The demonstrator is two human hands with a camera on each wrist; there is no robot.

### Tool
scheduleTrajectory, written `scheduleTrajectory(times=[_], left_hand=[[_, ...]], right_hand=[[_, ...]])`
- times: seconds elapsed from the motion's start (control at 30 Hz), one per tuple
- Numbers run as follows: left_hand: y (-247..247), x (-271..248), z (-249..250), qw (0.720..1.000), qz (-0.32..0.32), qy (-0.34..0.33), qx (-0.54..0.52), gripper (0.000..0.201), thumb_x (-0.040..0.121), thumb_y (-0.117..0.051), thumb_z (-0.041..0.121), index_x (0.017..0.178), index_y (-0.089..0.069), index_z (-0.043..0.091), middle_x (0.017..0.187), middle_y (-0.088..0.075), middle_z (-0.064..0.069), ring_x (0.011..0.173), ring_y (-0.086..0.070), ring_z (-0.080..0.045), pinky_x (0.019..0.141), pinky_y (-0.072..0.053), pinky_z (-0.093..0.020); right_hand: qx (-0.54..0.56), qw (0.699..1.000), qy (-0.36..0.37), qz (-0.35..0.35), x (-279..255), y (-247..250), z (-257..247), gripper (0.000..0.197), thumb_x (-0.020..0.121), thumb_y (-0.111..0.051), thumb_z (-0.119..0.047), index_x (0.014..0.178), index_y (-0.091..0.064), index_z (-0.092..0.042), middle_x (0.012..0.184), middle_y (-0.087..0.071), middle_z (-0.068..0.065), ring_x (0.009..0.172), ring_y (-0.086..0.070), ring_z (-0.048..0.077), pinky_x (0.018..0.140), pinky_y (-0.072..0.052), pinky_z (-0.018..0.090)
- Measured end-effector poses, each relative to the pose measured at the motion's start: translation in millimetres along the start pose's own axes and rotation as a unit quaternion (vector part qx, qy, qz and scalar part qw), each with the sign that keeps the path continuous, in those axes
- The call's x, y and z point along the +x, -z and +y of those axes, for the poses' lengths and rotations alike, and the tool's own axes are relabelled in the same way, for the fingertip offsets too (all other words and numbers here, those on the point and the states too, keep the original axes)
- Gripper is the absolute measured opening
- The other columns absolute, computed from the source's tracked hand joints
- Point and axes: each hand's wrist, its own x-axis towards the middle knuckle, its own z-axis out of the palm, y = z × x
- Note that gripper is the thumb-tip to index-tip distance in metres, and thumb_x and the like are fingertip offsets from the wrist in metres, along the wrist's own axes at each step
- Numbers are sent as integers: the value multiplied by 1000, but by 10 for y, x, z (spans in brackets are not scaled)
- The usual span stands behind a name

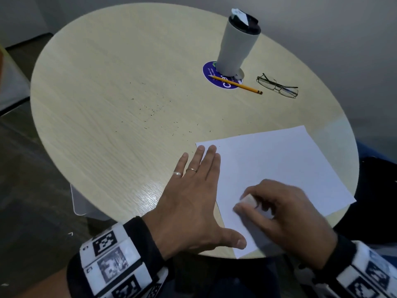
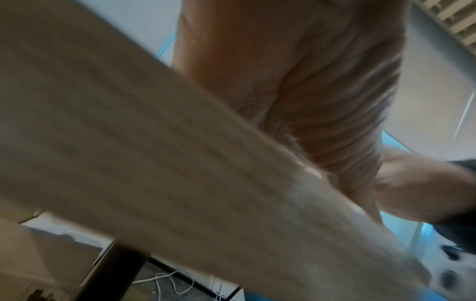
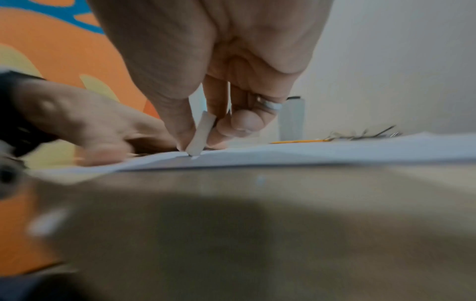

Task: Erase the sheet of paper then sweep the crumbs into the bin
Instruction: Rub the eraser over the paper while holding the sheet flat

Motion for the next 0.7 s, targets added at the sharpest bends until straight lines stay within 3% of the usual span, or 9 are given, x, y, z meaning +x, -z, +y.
scheduleTrajectory(times=[0.13,0.2,0.3,0.43,0.53,0.57,0.6,0.67,0.7], left_hand=[[12,4,7,1000,-1,-2,1,158,60,-50,105,159,30,11,162,46,-3,148,46,-17,127,18,-47],[5,7,7,1000,-2,-4,4,158,61,-48,105,159,31,11,162,47,-3,147,47,-18,127,18,-47],[2,1,5,1000,-1,-6,-8,157,61,-46,106,158,33,11,160,49,-3,145,49,-17,127,18,-47],[19,13,16,1000,-8,-8,-9,156,62,-45,106,155,37,10,156,55,-3,142,53,-18,124,22,-48],[3,41,10,1000,-9,-9,-8,156,61,-40,108,155,36,9,156,54,-5,144,51,-21,122,24,-49],[-12,58,-8,1000,-9,-10,-4,158,59,-38,109,159,27,6,163,45,-9,150,42,-24,123,19,-50],[-35,78,-30,1000,-21,-13,12,160,56,-36,110,164,10,1,171,26,-14,158,24,-30,125,8,-51],[-144,117,-70,1000,-11,-17,22,157,52,-37,108,160,-30,-5,171,-20,-21,159,-20,-37,121,-15,-54],[-215,143,-80,999,13,-13,28,147,57,-45,103,156,-39,-5,167,-31,-20,155,-30,-37,119,-20,-54]], right_hand=[[-33,997,-48,44,130,277,198,20,89,-79,-44,77,-73,-29,69,-66,-14,69,-61,13,60,-50,31],[-25,999,-25,-7,112,164,17,19,90,-79,-43,79,-73,-29,70,-65,-16,69,-62,9,61,-48,21],[-21,998,4,-57,109,51,-31,21,91,-73,-48,83,-71,-28,70,-63,-14,68,-60,5,62,-46,19],[-48,996,-65,31,326,390,283,15,87,-83,-36,80,-72,-28,76,-64,-17,70,-61,9,61,-44,16],[-50,997,-7,-56,296,228,49,17,94,-74,-46,86,-70,-32,70,-62,-16,68,-61,9,59,-46,21],[-48,995,17,-86,262,143,-11,20,95,-69,-52,89,-70,-33,71,-62,-17,69,-61,7,59,-47,21],[-47,994,20,-97,273,140,13,22,96,-66,-54,90,-70,-34,71,-62,-17,70,-61,7,59,-48,22],[-47,997,-23,-58,428,309,232,21,94,-71,-51,89,-73,-31,76,-65,-14,71,-63,6,62,-49,20],[-57,997,-40,-20,517,409,332,18,90,-76,-47,86,-73,-29,80,-66,-16,71,-63,6,62,-47,17]])
